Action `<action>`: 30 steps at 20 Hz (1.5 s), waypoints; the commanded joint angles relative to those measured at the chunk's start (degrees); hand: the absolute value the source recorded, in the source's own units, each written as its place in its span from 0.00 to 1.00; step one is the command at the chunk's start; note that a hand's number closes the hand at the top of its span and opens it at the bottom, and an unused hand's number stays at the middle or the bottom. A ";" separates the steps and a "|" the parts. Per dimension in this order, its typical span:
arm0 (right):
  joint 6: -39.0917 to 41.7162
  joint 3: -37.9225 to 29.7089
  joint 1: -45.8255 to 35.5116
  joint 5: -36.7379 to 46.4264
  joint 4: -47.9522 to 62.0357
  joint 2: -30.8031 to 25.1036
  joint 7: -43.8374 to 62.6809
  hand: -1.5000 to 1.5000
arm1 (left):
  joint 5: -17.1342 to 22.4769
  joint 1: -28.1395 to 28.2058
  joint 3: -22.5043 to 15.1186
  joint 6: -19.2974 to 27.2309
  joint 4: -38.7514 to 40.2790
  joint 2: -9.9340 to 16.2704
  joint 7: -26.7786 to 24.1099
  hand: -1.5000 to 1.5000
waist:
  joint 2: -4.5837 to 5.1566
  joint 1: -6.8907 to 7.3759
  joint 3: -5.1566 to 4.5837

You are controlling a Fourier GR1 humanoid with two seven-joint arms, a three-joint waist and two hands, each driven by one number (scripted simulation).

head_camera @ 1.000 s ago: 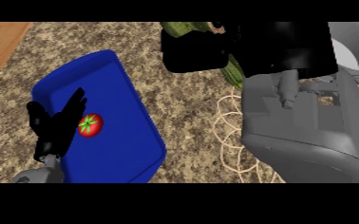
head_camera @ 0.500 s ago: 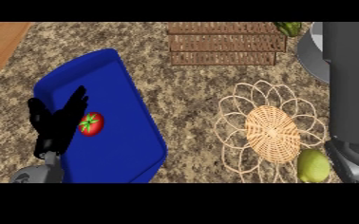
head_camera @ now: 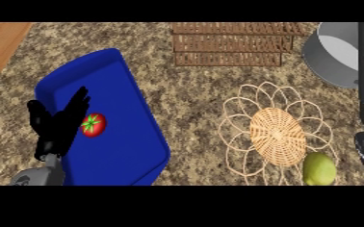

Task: Pick the squash from the placemat and place it in the tiered shelf

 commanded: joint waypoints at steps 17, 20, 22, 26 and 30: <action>-15.60 -1.25 -4.02 7.06 30.54 -1.59 -24.72 1.00 | -2.27 0.93 -2.17 0.46 3.41 -2.53 0.44 0.50 | 0.84 1.09 -0.44; -14.49 -1.84 -3.13 5.91 29.56 -1.64 -26.42 1.00 | 0.02 -0.35 0.66 -1.12 2.55 0.43 3.44 0.50 | 0.34 0.11 -0.40; -12.85 -2.03 -7.69 6.64 33.58 -2.75 -25.82 1.00 | -1.27 0.99 -1.44 0.10 0.03 -1.29 4.29 0.50 | 0.44 0.80 -0.42; -14.87 -3.10 -7.41 6.25 36.14 -2.14 -28.28 1.00 | -1.27 -0.96 -0.60 0.42 2.48 -1.28 4.33 0.50 | 0.59 0.70 -0.43; -11.77 -0.57 -7.43 8.72 37.71 -3.61 -29.98 1.00 | -1.62 -0.22 -0.54 0.67 2.90 -1.79 2.94 0.50 | 0.54 0.49 -0.43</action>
